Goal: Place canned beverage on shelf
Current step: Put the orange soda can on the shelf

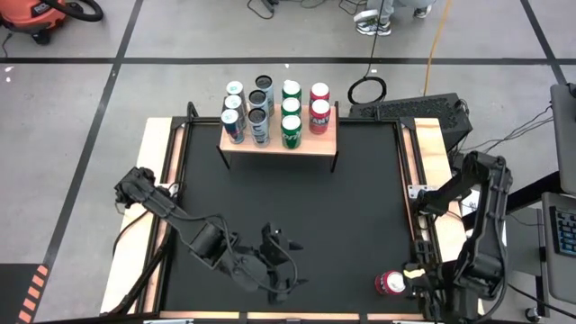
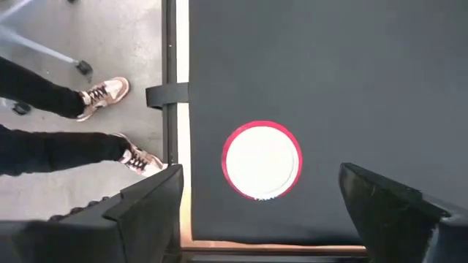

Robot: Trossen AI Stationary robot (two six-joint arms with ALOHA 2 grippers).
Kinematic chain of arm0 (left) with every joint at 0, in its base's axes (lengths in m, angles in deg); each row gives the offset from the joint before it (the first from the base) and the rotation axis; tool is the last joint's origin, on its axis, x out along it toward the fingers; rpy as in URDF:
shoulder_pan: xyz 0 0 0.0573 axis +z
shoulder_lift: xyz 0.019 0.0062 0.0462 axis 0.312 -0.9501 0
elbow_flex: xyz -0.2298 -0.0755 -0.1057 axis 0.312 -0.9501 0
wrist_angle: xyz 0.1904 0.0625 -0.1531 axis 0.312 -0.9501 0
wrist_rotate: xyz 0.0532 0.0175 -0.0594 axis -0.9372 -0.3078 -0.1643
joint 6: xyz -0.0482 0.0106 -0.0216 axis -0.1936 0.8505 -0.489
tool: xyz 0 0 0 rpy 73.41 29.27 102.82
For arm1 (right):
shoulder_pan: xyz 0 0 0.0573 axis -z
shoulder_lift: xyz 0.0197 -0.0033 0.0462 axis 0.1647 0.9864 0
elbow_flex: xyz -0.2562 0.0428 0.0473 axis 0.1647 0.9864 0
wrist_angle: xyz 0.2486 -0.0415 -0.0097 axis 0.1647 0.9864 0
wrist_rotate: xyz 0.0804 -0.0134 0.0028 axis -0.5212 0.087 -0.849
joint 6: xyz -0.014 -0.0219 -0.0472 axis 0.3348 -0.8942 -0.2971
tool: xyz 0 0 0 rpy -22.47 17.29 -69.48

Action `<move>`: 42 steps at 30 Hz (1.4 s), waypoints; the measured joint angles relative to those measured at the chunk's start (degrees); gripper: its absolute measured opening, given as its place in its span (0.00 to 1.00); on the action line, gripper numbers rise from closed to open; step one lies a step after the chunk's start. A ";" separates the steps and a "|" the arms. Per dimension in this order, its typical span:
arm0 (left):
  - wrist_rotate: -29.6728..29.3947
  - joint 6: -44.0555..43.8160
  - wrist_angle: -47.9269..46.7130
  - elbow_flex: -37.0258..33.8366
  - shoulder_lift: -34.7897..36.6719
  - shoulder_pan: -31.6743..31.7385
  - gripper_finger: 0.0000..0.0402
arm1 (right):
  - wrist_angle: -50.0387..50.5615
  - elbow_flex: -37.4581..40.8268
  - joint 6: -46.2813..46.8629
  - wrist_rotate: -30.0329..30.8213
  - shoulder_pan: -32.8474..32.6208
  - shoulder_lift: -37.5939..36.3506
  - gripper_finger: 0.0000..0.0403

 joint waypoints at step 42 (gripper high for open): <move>-4.56 -1.46 -0.51 0.00 -0.07 -0.81 0.97 | -21.99 19.99 2.91 -6.33 4.69 1.60 0.86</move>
